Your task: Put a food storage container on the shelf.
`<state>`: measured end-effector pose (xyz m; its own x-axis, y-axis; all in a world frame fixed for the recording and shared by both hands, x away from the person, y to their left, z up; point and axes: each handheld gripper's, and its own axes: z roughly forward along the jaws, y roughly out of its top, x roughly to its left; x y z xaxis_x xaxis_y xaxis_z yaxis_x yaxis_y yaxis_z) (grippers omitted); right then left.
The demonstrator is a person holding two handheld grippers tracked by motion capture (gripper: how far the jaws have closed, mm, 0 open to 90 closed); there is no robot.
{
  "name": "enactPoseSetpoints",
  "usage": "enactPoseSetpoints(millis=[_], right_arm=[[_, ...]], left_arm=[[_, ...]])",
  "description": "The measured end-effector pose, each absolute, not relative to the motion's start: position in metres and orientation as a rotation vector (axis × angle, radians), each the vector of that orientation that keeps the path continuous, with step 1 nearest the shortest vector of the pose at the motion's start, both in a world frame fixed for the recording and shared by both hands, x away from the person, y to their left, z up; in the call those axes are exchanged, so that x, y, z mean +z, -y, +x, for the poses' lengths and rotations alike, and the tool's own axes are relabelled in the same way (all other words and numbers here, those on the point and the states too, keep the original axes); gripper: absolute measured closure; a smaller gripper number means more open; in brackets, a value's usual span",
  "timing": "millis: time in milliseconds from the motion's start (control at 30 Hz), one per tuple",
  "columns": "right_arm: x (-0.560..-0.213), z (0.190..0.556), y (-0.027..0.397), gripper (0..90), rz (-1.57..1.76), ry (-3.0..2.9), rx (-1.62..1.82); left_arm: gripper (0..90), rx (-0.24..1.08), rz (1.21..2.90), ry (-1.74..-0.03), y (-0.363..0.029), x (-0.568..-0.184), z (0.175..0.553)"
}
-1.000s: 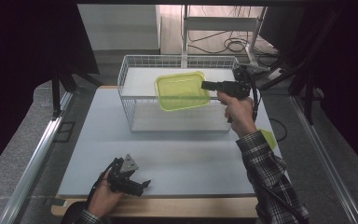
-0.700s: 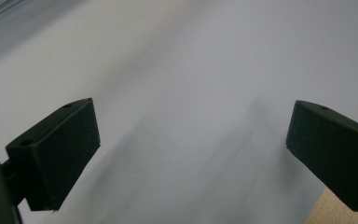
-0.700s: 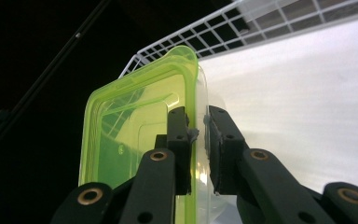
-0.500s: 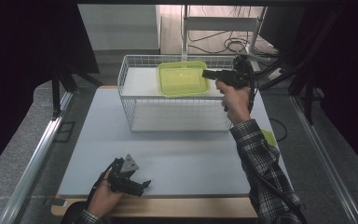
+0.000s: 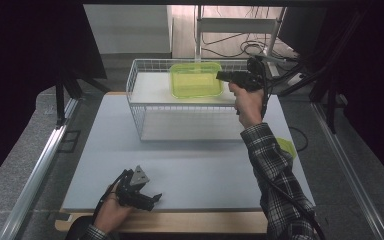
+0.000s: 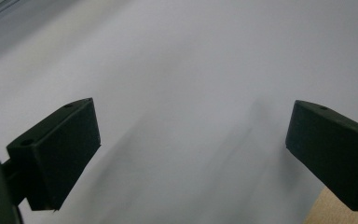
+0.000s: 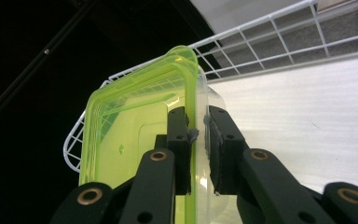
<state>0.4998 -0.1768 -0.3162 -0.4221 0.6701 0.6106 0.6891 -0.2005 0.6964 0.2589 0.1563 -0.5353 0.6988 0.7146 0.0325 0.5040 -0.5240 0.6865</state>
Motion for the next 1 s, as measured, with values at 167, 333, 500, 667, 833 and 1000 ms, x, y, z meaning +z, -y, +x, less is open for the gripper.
enactPoseSetpoints(millis=[167, 333, 500, 667, 833, 1000], right_arm=[[-0.319, 0.501, 0.176, 78.7, -1.69, 1.996, -1.734], [-0.321, 0.502, 0.174, 76.3, -1.708, 2.058, -1.732], [-0.322, 0.504, 0.172, 73.8, -1.727, 2.11, -1.726], [-0.323, 0.506, 0.168, 70.1, -1.74, 2.178, -1.7], [-0.326, 0.509, 0.167, 60.7, -1.752, 2.226, -1.707], [-0.323, 0.507, 0.165, 58.7, -1.758, 2.3, -1.7]], left_arm=[[2.6, 0.411, 2.245, -0.924, -0.155, -0.536, 0.259], [2.6, 0.413, 2.252, -0.918, -0.155, -0.537, 0.259], [2.6, 0.414, 2.256, -0.916, -0.155, -0.537, 0.259], [2.7, 0.414, 2.26, -0.913, -0.155, -0.537, 0.259], [2.7, 0.409, 2.269, -0.906, -0.154, -0.538, 0.258], [2.7, 0.412, 2.266, -0.909, -0.154, -0.537, 0.258]])
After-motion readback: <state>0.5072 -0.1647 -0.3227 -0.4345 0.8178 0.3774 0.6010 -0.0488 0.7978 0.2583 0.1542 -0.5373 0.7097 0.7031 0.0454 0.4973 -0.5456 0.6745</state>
